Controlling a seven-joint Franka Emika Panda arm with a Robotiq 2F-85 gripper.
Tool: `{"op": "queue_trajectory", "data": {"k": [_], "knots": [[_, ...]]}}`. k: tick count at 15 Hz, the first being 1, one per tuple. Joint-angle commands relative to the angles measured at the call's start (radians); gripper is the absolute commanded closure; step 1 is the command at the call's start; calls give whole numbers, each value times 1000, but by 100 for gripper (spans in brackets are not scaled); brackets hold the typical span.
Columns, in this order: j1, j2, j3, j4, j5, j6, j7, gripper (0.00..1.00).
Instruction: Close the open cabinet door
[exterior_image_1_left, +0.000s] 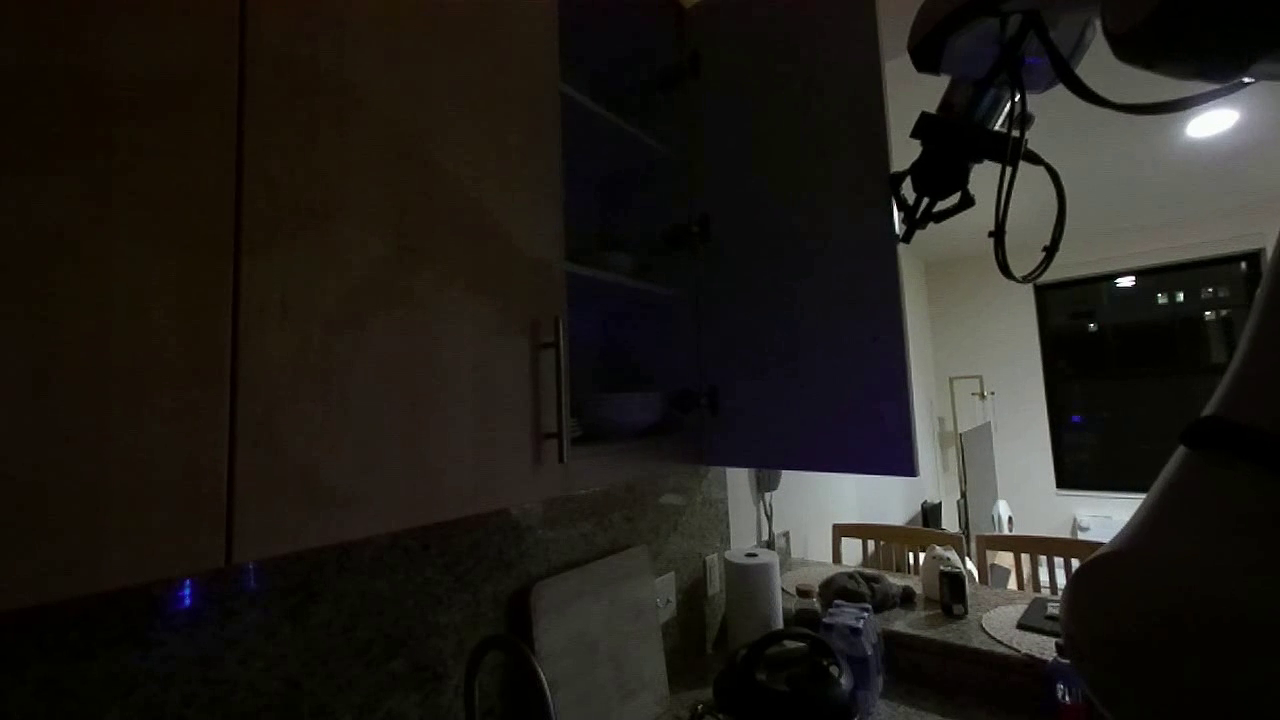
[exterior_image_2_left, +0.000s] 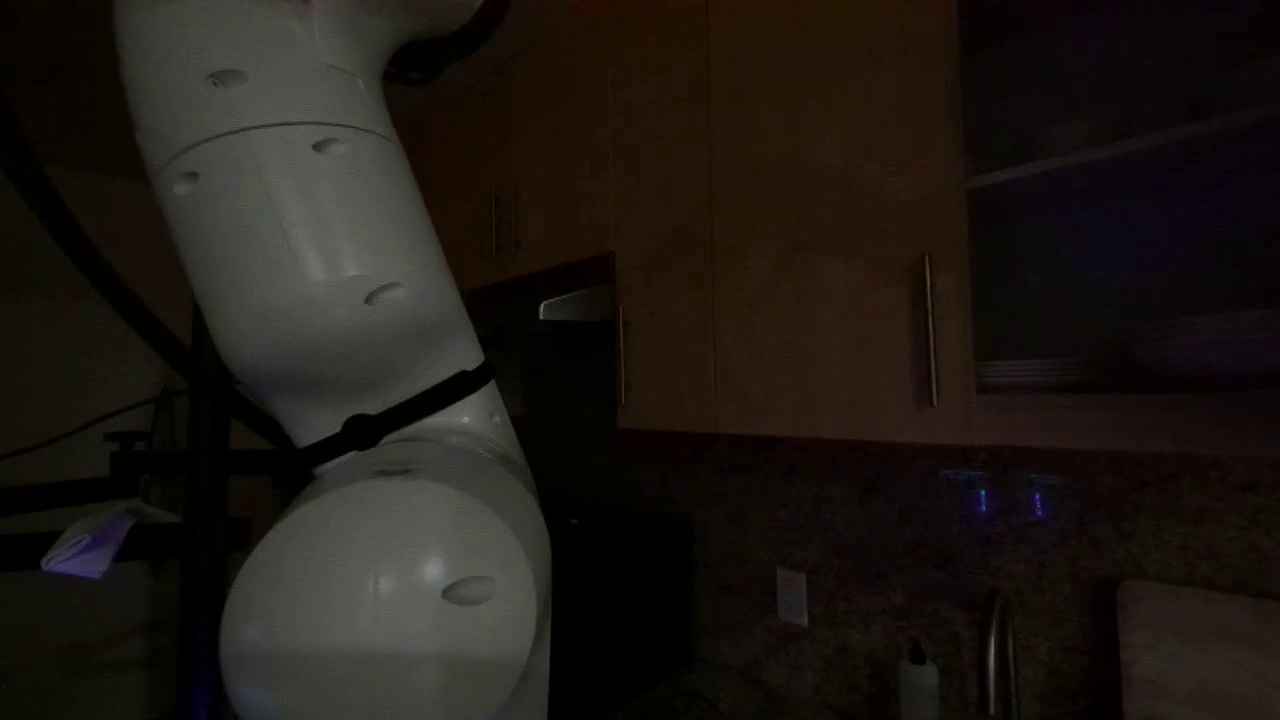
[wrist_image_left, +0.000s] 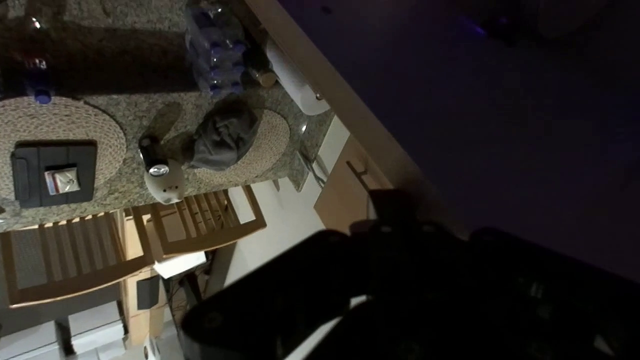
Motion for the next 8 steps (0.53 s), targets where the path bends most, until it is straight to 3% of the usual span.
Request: {"op": "queue_trajectory", "data": {"k": [1,5,8], "knots": [[28,-66,43,-50,6,-25,-14,100],[19,-118,117,-99,-40,-30,30,100],[12,-159,188,-154,-99,49,58,100]]}}
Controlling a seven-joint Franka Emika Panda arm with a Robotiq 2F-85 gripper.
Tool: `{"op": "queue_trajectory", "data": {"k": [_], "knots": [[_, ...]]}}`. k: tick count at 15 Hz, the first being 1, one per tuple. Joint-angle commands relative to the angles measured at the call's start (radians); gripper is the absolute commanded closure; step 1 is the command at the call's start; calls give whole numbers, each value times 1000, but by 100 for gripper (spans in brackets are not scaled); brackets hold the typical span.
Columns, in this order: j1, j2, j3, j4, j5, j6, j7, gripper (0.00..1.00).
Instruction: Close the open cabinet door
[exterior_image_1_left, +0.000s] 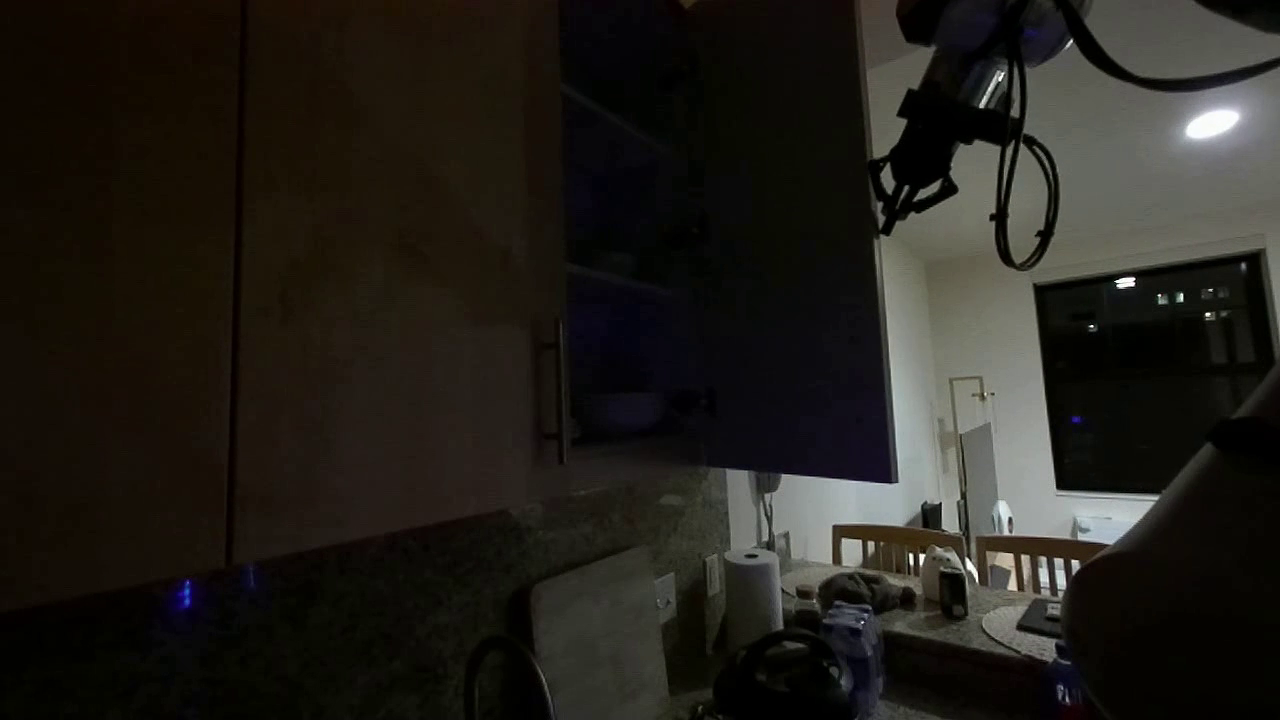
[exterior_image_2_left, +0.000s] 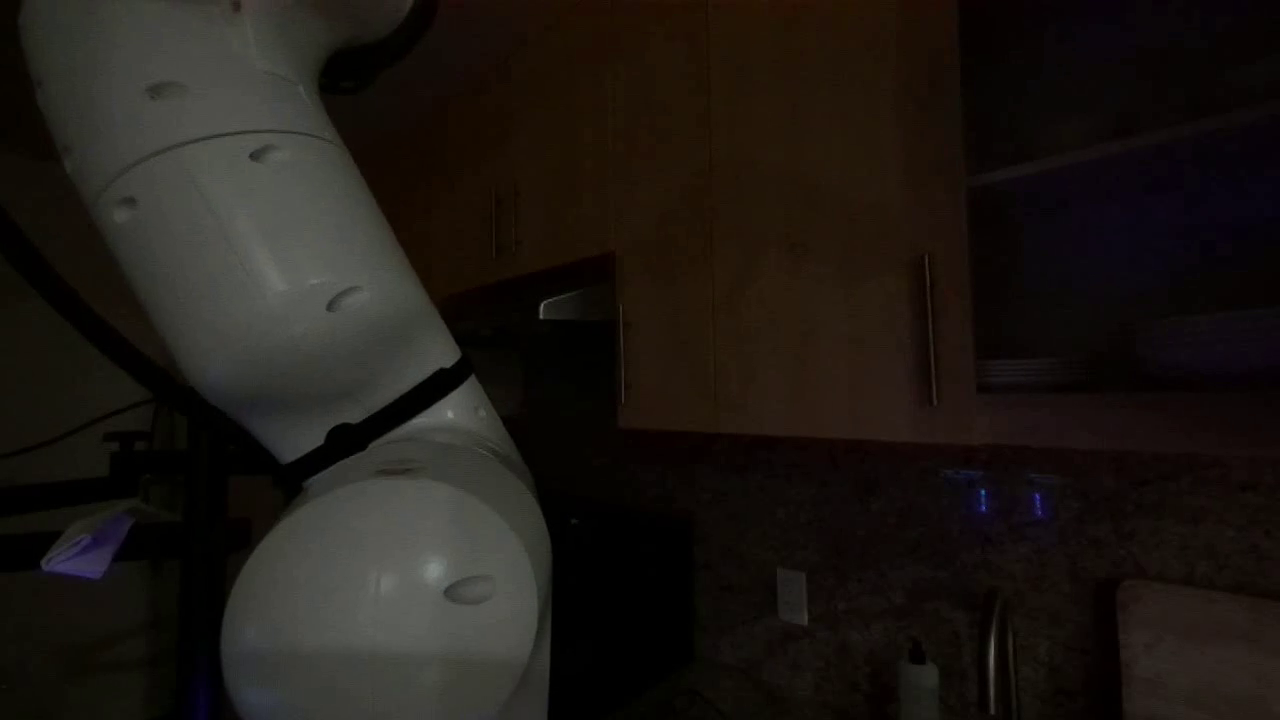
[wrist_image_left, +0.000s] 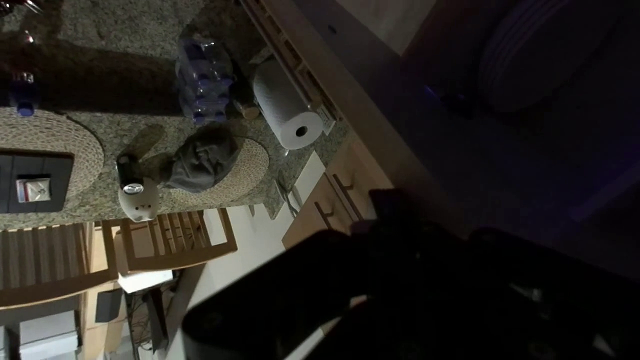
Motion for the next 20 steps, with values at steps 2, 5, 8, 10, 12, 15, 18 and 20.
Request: {"op": "queue_trajectory", "data": {"k": [2,5,8,10,12,15,18,20], "knots": [[9,-49,118,-89,-73,126,76,100],[15,-84,177,-118,-122,132,114,100],[28,-113,235,-147,-133,154,133,100],[38,-129,275,-169,-138,178,141,100],[55,-135,314,-179,-141,199,148,100],[88,-124,383,-181,-149,258,168,100],[107,-64,451,-153,-174,339,201,100],[109,-7,495,-117,-211,373,238,100]]}}
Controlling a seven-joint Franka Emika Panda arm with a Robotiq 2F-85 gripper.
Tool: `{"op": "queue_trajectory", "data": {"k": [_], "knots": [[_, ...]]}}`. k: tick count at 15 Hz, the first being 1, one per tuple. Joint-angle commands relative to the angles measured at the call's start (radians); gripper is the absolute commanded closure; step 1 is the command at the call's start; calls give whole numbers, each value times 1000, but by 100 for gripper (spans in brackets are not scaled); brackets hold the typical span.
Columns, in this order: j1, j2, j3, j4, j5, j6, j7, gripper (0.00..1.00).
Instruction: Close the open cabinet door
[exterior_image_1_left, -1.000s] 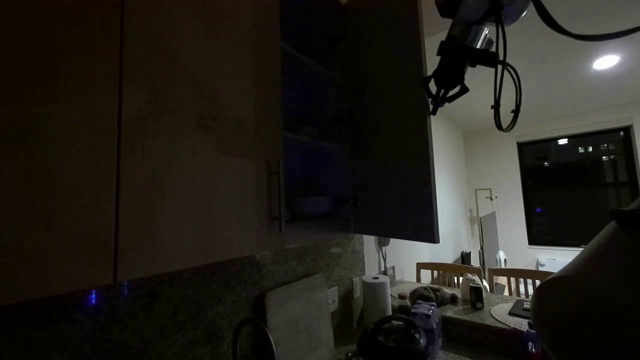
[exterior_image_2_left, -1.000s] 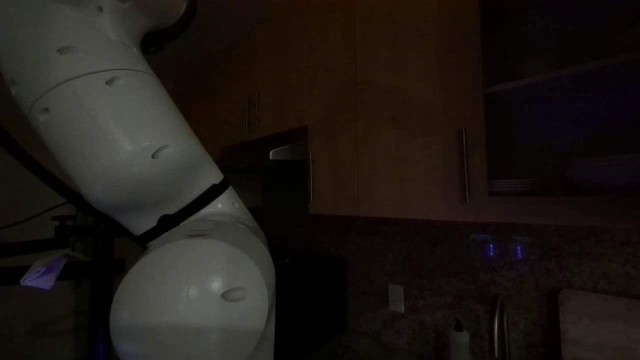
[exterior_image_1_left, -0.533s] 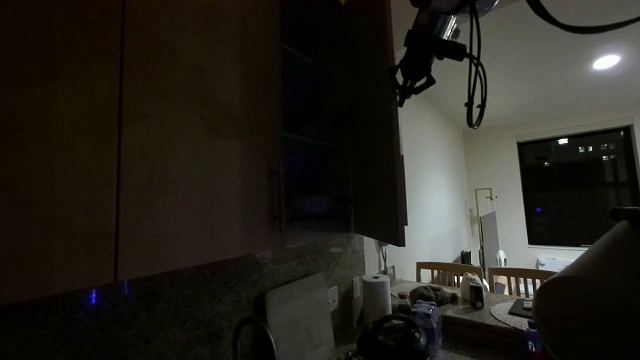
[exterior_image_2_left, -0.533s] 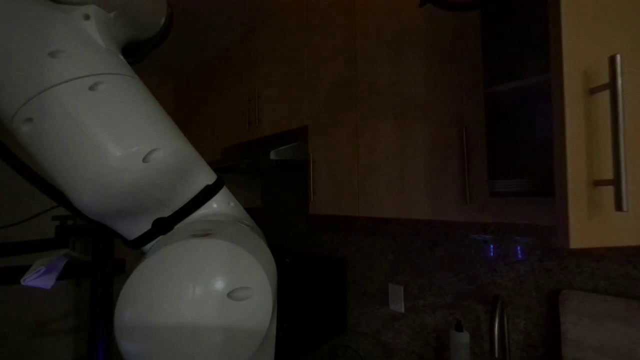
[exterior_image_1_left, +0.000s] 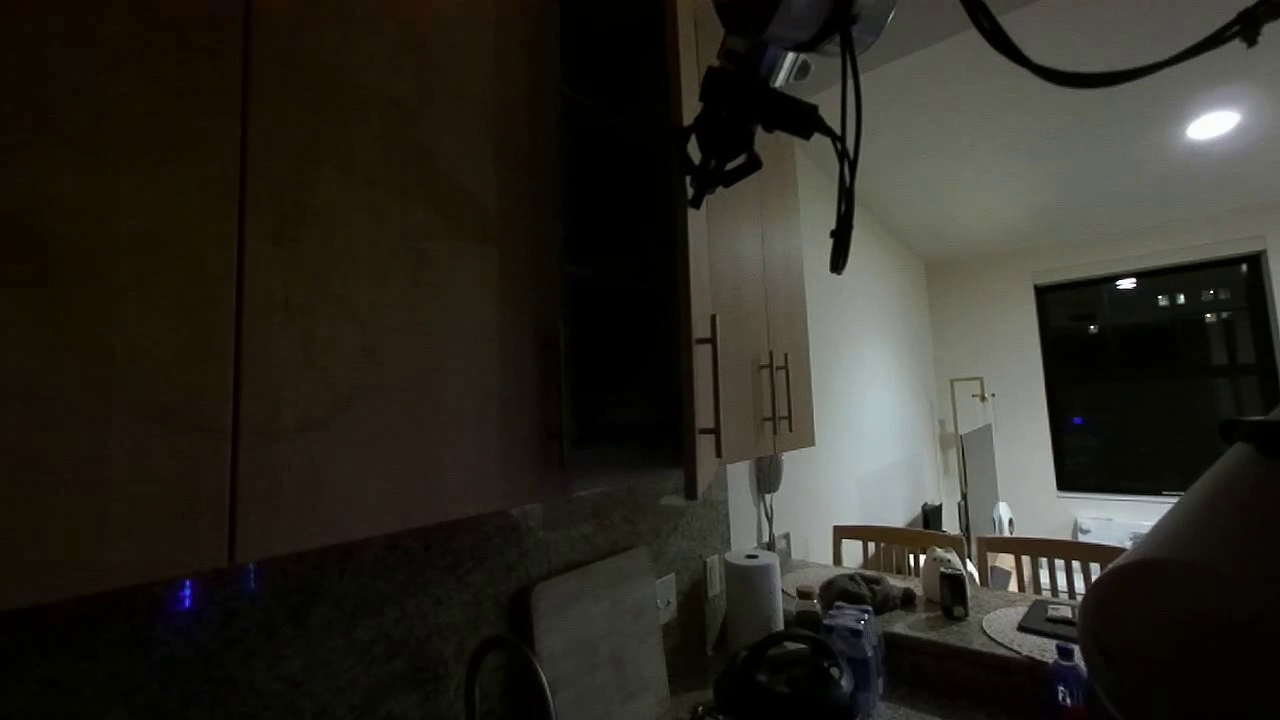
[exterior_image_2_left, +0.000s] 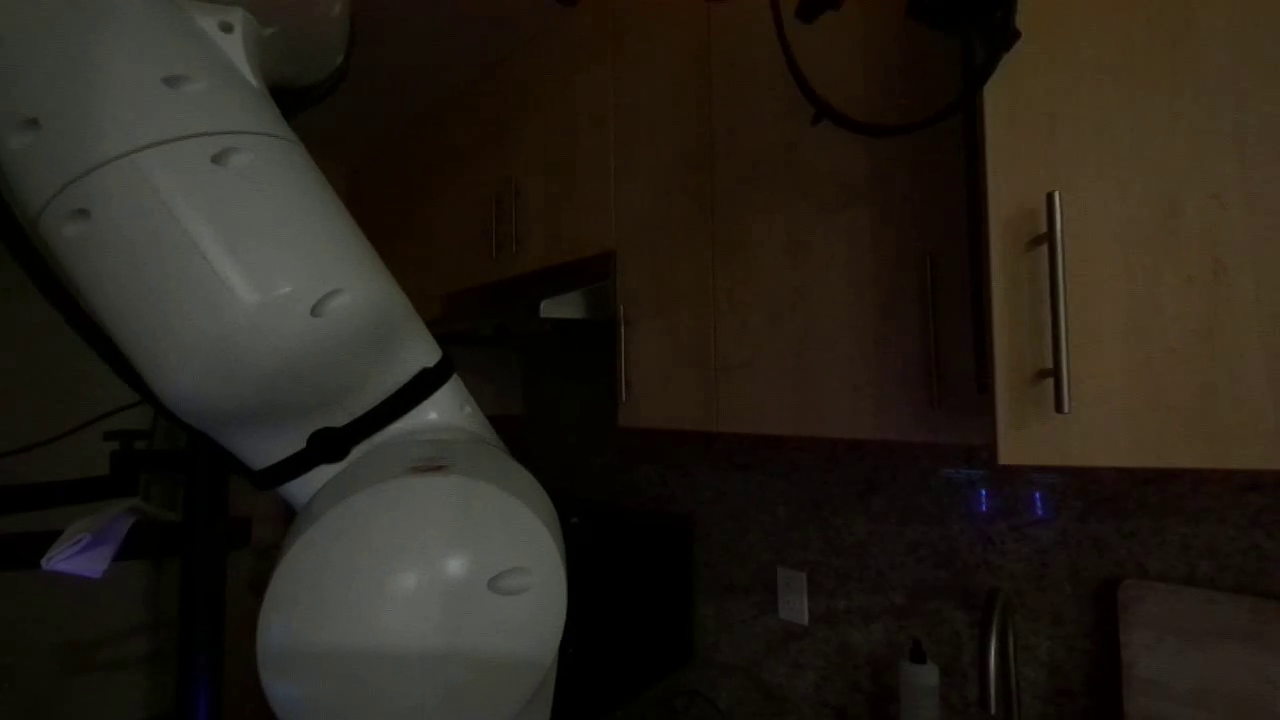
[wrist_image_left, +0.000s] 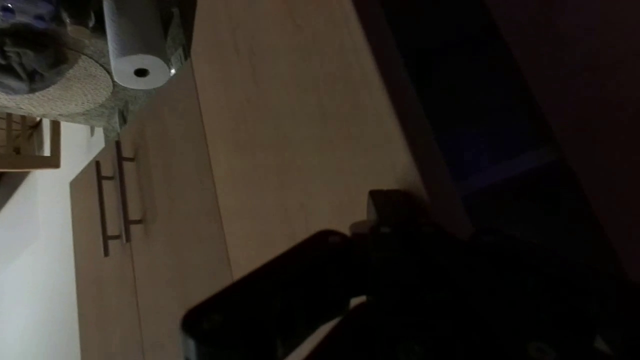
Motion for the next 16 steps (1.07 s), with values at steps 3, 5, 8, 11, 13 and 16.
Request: {"op": "queue_trajectory", "data": {"k": [3,5,8,11,13,16], "knots": [[19,140,77,107,-116,59,97,100],[38,167,74,138,-130,47,94,100],[68,217,65,184,-120,35,88,100],[103,280,69,226,-116,44,94,100],[126,325,67,261,-111,38,95,100],[176,367,44,313,-67,-42,48,100]]}}
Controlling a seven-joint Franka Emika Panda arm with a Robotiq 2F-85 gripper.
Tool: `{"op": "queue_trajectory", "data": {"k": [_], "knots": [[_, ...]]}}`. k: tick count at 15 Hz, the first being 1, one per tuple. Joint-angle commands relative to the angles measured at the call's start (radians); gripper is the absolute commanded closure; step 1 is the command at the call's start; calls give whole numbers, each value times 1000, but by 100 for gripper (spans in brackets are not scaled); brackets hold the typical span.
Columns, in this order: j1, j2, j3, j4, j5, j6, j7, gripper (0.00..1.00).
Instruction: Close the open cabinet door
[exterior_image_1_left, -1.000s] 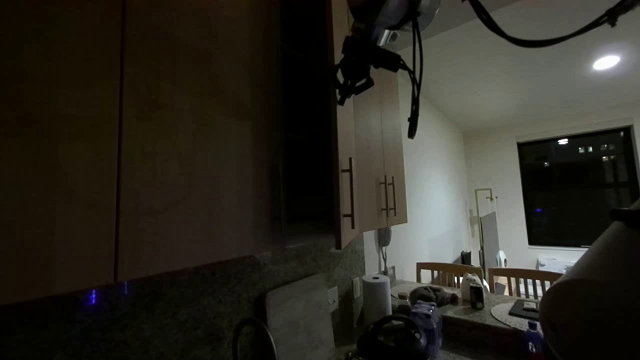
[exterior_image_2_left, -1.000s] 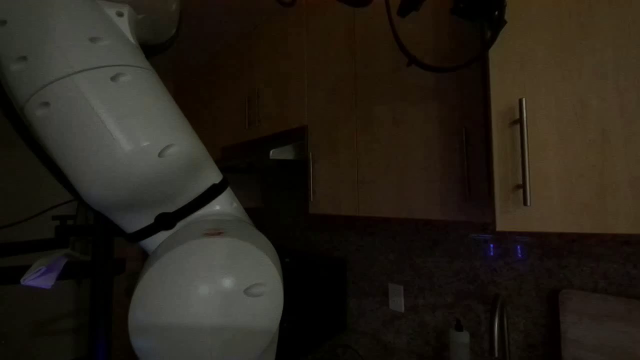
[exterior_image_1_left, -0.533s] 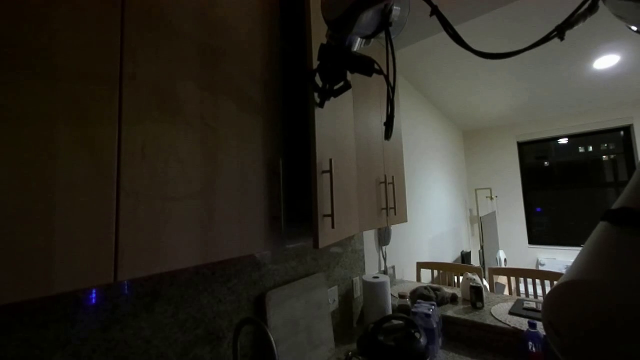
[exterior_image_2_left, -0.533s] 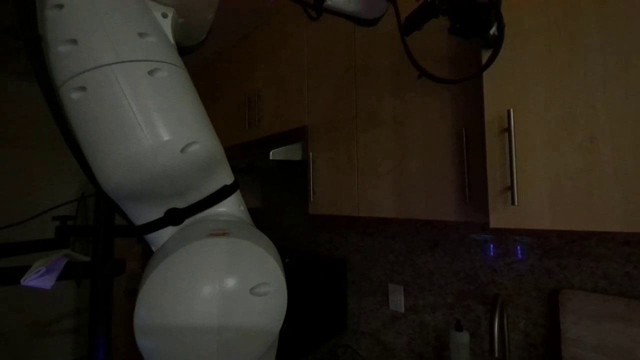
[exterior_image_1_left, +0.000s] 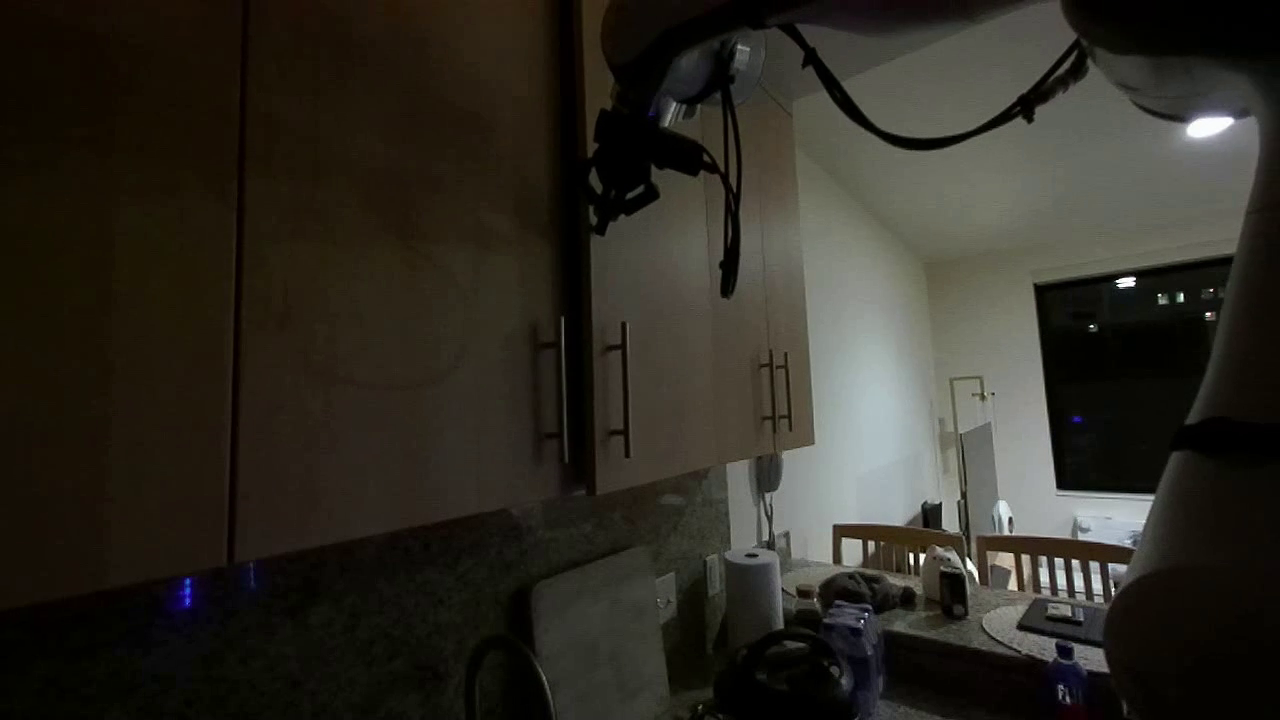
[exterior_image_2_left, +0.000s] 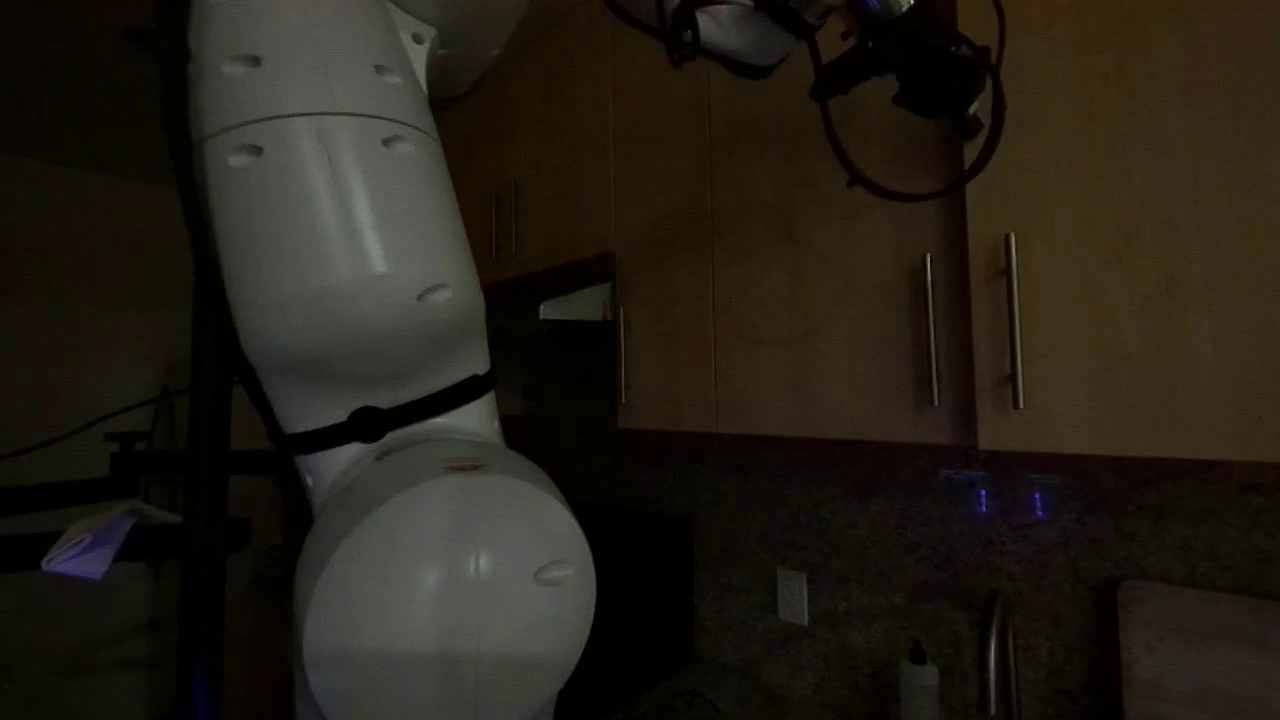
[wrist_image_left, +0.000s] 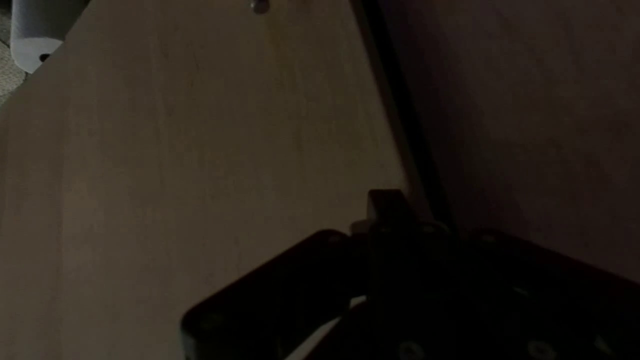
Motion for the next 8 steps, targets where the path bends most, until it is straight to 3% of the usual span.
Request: {"op": "queue_trajectory", "data": {"k": [1,5,8], "knots": [[70,49,-37,71,46,-103,-32,100],[79,-59,-114,25,80,-205,-63,100],[37,-168,-179,-44,19,-243,-95,100]]}}
